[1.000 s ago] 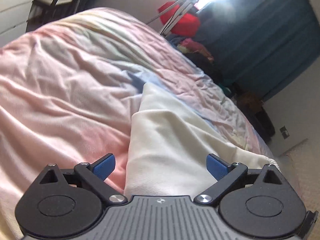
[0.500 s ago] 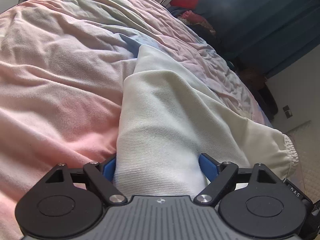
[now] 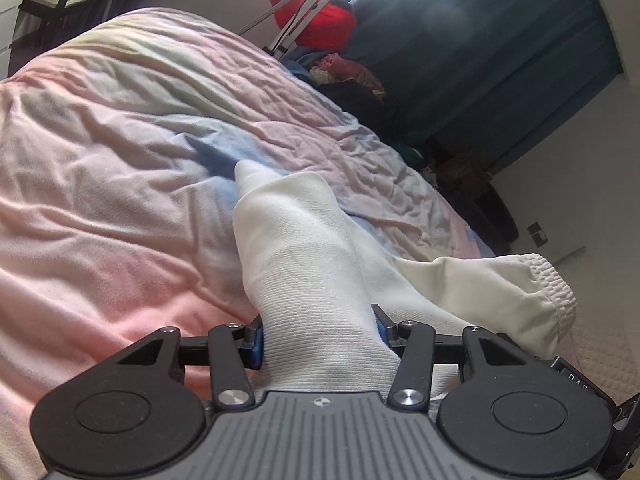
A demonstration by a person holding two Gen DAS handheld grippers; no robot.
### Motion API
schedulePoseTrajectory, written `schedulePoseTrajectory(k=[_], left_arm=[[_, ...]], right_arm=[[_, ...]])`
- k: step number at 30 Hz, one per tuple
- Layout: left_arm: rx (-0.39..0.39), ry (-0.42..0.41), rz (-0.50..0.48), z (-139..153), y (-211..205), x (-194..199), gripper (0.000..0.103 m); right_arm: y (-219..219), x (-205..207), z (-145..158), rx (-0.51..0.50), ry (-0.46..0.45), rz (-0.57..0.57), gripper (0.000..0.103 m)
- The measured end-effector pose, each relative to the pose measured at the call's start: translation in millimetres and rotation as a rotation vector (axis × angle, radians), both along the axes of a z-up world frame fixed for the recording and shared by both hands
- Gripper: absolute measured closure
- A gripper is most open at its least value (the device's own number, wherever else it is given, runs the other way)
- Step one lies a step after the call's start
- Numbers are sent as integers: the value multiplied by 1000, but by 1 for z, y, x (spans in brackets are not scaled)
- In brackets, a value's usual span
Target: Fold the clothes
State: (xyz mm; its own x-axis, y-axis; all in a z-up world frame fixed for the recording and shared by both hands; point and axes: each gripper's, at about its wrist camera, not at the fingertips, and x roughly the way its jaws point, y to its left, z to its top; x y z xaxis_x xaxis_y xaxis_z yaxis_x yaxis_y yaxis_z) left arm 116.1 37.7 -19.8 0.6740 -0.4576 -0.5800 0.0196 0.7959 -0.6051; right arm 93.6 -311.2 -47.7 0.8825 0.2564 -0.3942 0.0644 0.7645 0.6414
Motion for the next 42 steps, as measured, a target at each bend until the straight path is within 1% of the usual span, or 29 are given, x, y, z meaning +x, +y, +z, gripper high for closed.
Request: schedulePoseTrajectory(k=[2, 4, 7, 9, 11, 15, 18, 21, 23, 26, 28, 30, 33, 35, 36, 39, 41, 42], left_arm=[[-1, -32, -25, 24, -14, 3, 53], [-4, -66, -46, 50, -37, 14, 53], [-1, -134, -75, 88, -91, 46, 53], [-26, -167, -96, 106, -131, 72, 53], [-52, -171, -131, 118, -177, 108, 53], [-101, -174, -197, 139, -268, 180, 53], [-104, -183, -218, 144, -339, 234, 53], [-84, -175, -232, 133, -399, 282, 53], [-63, -147, -248, 116, -432, 307, 53], [-15, -121, -290, 82, -469, 331, 53], [19, -80, -318, 49, -478, 340, 54], [50, -57, -348, 14, -476, 342, 54], [78, -59, -385, -26, -471, 347, 53], [93, -69, -409, -45, -465, 345, 53], [114, -83, -427, -55, -461, 342, 53], [181, -101, -462, -74, -453, 325, 51], [246, -125, -488, -80, -447, 303, 48], [278, -137, -498, -81, -445, 292, 45]], right_arm=[[-18, -1, 16, 27, -24, -23, 72], [-37, -2, 32, 53, -48, -46, 72], [-74, 5, 56, 89, -83, -93, 73], [-110, 19, 75, 101, -95, -141, 73], [-146, 36, 95, 105, -103, -192, 73], [-220, 77, 132, 71, -105, -288, 73], [-275, 115, 137, 74, -72, -348, 73], [-317, 147, 122, 84, -18, -399, 72], [-334, 160, 99, 88, 15, -417, 72], [-359, 178, 63, 94, 64, -444, 72], [-372, 189, 39, 88, 96, -459, 72], [-371, 192, 12, 55, 122, -463, 72], [-366, 186, -23, 52, 126, -463, 72], [-357, 173, -44, 61, 117, -480, 72], [-353, 167, -54, 66, 113, -488, 72], [-339, 148, -85, 81, 105, -515, 71], [-331, 135, -107, 96, 132, -538, 68], [-330, 132, -116, 105, 146, -548, 63]])
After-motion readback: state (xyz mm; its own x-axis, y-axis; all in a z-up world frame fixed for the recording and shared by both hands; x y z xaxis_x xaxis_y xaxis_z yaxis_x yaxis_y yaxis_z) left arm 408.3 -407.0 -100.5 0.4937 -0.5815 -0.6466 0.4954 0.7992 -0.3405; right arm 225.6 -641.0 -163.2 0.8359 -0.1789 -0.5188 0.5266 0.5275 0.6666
